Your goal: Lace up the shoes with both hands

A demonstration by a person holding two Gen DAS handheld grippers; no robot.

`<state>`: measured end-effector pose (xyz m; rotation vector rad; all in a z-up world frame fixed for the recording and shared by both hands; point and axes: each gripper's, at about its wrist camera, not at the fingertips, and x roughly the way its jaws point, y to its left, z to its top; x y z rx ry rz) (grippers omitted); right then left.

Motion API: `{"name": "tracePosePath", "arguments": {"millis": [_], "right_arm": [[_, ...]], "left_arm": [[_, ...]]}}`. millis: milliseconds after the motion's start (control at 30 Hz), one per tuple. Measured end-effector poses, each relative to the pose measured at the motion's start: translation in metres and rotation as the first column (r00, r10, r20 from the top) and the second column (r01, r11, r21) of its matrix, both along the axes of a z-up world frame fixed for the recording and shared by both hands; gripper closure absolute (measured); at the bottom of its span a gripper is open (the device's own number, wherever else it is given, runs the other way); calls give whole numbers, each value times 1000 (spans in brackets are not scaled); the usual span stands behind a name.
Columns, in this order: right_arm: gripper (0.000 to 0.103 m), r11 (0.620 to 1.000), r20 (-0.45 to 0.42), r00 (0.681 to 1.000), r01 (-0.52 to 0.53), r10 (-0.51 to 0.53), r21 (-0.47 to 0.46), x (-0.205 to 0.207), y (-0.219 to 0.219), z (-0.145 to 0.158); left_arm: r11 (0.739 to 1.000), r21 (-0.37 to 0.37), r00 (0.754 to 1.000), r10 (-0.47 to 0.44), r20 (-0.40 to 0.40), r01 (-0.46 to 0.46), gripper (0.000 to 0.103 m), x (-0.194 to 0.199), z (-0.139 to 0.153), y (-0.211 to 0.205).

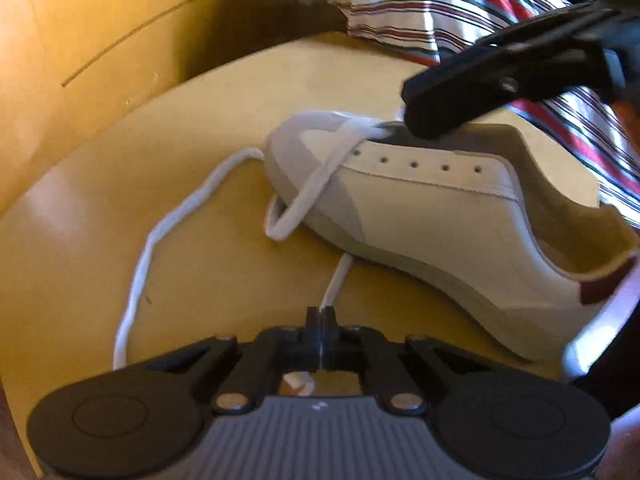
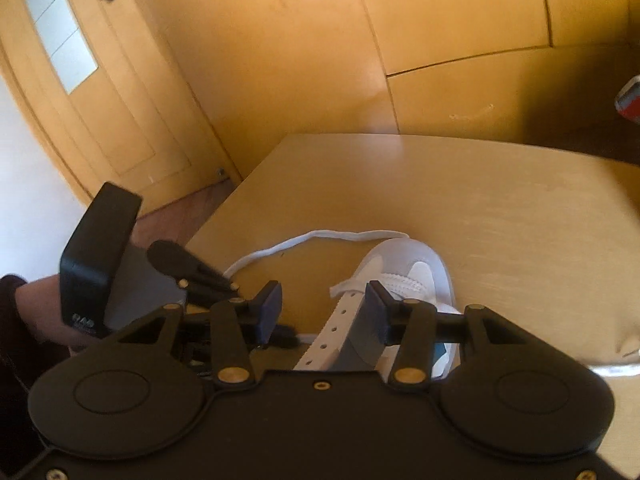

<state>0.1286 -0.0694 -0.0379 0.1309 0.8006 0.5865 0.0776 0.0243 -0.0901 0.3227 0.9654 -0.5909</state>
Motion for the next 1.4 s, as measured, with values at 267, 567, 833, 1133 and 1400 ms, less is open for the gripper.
{"name": "tracePosePath", "arguments": {"millis": [267, 567, 833, 1133, 1400], "right_arm": [[56, 992, -27, 999, 28, -25, 125, -7, -13, -1], [56, 933, -112, 994, 57, -19, 354, -14, -9, -12], [62, 754, -253, 965, 215, -67, 621, -13, -21, -31], [79, 713, -186, 976, 213, -116, 668, -22, -32, -17], [78, 745, -231, 965, 245, -125, 620, -13, -32, -25]], "left_arm": [[988, -56, 973, 151, 176, -143, 103, -29, 52, 38], [929, -310, 920, 289, 263, -203, 103, -22, 103, 59], [940, -336, 925, 175, 339, -55, 103, -36, 97, 22], [942, -334, 941, 151, 305, -43, 103, -36, 89, 14], [943, -329, 916, 171, 363, -45, 103, -42, 96, 16]]}}
